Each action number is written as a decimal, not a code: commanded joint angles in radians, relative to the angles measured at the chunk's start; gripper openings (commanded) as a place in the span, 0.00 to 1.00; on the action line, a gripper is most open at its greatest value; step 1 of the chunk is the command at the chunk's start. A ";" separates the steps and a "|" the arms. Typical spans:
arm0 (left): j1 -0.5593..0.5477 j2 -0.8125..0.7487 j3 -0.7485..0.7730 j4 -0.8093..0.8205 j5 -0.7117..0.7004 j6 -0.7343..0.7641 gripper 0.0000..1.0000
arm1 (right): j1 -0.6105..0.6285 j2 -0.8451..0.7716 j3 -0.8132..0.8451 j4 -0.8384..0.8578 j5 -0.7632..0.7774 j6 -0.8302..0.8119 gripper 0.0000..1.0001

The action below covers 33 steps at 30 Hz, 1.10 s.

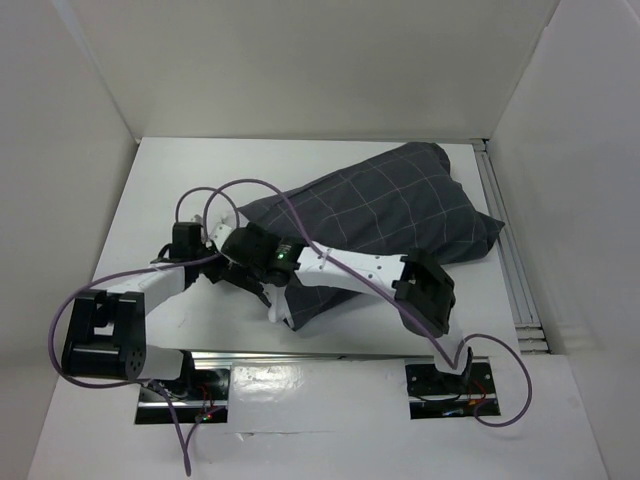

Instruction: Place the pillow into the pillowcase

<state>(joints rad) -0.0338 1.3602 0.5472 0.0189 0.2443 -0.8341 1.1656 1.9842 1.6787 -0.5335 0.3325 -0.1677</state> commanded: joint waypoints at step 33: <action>-0.293 -0.435 0.332 -0.275 -0.295 0.076 0.00 | -0.131 0.103 -0.088 0.198 0.481 0.446 0.00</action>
<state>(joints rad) -0.2623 1.0431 0.8082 -0.2115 -0.0635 -0.7620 1.1610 1.9408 1.5669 -0.2825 0.6804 0.0555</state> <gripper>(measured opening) 0.047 0.036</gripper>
